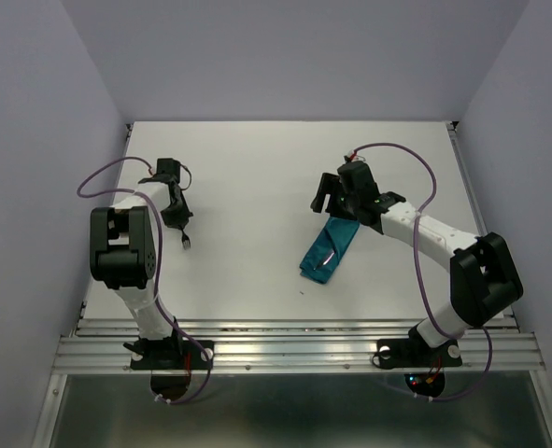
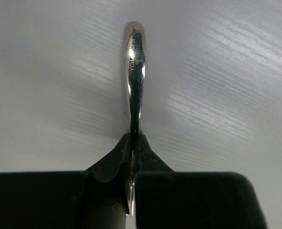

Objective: Fold the napkin into a case and place the utensils inside
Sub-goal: Pick up the fork from the corner of the board, then stuff the fork into the folded napkin.

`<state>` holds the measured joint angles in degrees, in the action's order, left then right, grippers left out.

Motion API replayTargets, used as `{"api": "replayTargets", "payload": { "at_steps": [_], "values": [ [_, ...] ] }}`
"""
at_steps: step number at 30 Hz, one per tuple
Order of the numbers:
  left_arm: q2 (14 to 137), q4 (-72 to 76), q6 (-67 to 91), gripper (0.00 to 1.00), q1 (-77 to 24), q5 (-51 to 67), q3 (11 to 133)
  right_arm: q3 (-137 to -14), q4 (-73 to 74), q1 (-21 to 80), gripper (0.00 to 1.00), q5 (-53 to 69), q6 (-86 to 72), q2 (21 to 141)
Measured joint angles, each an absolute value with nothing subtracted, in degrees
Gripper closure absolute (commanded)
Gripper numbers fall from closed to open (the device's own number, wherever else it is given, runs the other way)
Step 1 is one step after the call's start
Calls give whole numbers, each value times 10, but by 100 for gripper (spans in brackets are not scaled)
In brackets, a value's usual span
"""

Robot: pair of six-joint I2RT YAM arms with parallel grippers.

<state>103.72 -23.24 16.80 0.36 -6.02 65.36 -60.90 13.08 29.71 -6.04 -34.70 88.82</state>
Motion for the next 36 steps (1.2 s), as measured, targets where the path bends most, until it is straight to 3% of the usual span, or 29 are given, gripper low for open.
{"api": "replayTargets", "payload": {
  "at_steps": [7,16,18,19,27,36],
  "values": [
    [1034,-263,166,100,-55,-74,666,-598,131,297,20,-63,-347,886],
    [1004,-337,185,100,-287,-88,772,-591,131,210,21,-29,-359,886],
    [1003,-350,190,100,-340,-87,806,-591,132,176,14,-30,-361,886],
    [1003,-353,191,100,-356,-86,816,-591,133,166,0,-30,-361,886],
    [1055,-411,204,100,-496,-86,910,-596,152,123,0,-51,-360,900],
    [1161,-448,206,100,-571,-79,967,-596,156,69,0,-69,-361,901]
  ]
}}
